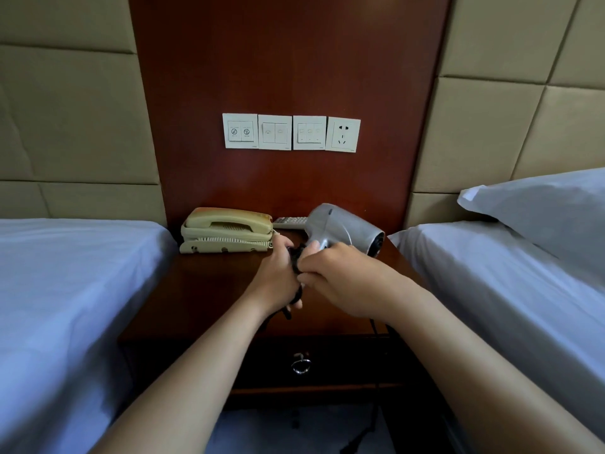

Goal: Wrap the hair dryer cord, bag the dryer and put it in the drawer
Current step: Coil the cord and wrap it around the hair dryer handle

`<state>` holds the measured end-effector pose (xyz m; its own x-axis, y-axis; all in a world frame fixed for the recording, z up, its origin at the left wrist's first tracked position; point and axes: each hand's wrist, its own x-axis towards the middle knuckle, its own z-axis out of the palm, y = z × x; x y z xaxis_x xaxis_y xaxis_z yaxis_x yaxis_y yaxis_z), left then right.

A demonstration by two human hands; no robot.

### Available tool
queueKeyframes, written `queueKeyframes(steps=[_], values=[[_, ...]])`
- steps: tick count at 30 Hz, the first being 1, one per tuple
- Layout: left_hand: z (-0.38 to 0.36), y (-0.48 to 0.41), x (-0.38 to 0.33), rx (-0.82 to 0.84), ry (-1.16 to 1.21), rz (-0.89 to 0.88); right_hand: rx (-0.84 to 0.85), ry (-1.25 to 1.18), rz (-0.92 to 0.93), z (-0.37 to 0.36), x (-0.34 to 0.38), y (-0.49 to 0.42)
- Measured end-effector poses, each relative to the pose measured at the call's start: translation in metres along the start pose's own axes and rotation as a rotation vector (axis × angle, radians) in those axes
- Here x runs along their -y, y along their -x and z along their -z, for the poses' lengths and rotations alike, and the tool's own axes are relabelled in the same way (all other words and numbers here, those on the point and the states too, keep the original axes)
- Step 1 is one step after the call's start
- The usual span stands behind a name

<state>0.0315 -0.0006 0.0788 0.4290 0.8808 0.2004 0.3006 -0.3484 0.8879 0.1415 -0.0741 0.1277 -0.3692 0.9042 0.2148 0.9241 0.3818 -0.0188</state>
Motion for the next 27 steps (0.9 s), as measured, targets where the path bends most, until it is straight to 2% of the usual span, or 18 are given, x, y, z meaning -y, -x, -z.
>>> queueKeyframes(steps=[2, 4, 7, 10, 15, 20, 22, 25, 27], values=[[-0.002, -0.001, -0.002, -0.024, -0.01, -0.005, -0.016, -0.13, 0.022, -0.003, -0.003, 0.002], [-0.002, -0.004, -0.002, -0.07, -0.087, -0.031, 0.04, -0.354, 0.011, -0.005, -0.013, 0.006], [0.002, -0.009, -0.001, -0.101, -0.222, -0.075, 0.281, -0.66, -0.056, -0.002, -0.035, 0.014], [0.008, -0.012, 0.001, -0.074, -0.251, -0.055, 0.463, -0.901, -0.021, 0.0, -0.054, 0.022], [0.017, -0.016, 0.0, -0.116, -0.208, 0.017, 0.523, -1.458, -0.052, -0.005, -0.079, 0.033], [0.023, -0.019, 0.007, -0.162, -0.214, 0.037, 0.429, -1.608, -0.087, -0.012, -0.087, 0.035], [0.024, -0.02, 0.009, -0.168, -0.268, 0.047, 0.321, -1.582, -0.139, -0.014, -0.088, 0.035], [0.028, -0.021, 0.013, -0.166, -0.323, 0.07, 0.1, -1.659, -0.114, -0.012, -0.092, 0.037], [0.032, -0.022, 0.016, -0.158, -0.317, 0.083, -0.022, -1.566, -0.128, -0.008, -0.091, 0.038]])
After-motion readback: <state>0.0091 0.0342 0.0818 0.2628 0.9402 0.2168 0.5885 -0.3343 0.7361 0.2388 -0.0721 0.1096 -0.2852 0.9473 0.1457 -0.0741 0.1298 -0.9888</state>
